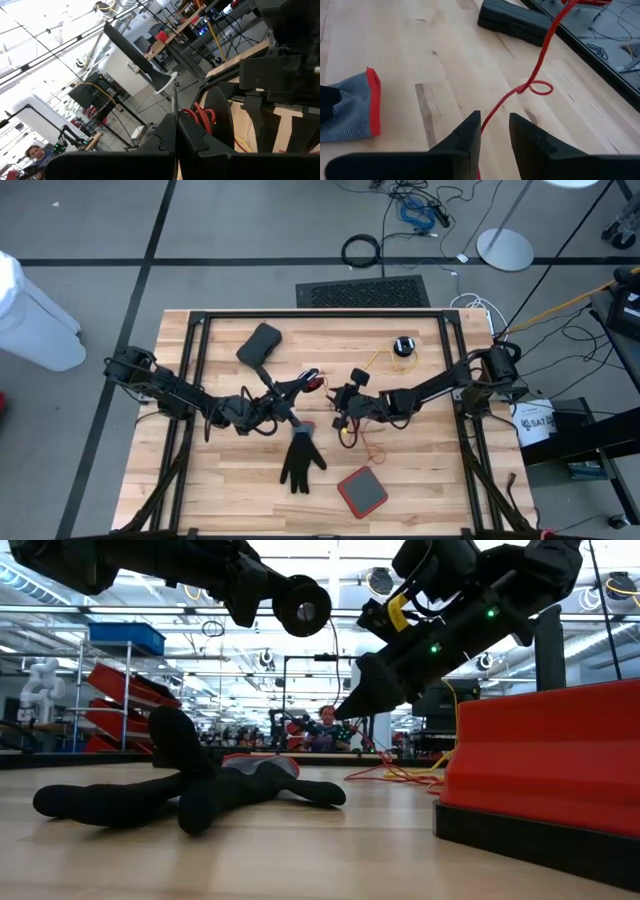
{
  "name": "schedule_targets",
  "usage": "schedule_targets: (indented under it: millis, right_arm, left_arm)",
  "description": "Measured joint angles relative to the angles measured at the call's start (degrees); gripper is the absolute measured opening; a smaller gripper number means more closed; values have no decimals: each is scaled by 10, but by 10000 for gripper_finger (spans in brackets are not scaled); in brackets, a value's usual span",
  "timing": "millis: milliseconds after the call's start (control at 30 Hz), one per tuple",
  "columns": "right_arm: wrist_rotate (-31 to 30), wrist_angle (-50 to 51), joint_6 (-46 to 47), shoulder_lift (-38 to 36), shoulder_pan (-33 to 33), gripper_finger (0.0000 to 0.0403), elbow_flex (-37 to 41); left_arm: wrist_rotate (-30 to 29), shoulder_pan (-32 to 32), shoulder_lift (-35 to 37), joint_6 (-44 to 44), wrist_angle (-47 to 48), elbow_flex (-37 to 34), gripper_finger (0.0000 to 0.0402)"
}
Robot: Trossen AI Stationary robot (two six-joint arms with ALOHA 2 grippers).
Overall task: Coil cords
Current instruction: Coil the red wire onto the black spool
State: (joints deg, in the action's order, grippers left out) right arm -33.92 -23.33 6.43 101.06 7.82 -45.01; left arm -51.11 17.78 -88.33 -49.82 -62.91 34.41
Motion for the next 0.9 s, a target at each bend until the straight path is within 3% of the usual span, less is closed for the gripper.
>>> schedule_targets:
  millis: [200, 433, 667, 900]
  right_arm:
    - [28, -10, 18, 26, -19, 69, 0]
    - [28, -22, 21, 59, -19, 7, 1]
    - [19, -13, 21, 56, 3, 1, 0]
    - [7, 59, 52, 56, 25, 0, 0]
  left_arm:
    - [13, 0, 0, 23, 0, 0, 0]
    - [15, 0, 0, 30, -1, 0, 0]
    - [14, -5, 0, 30, -18, 0, 0]
    - [16, -6, 3, 30, -86, 0, 0]
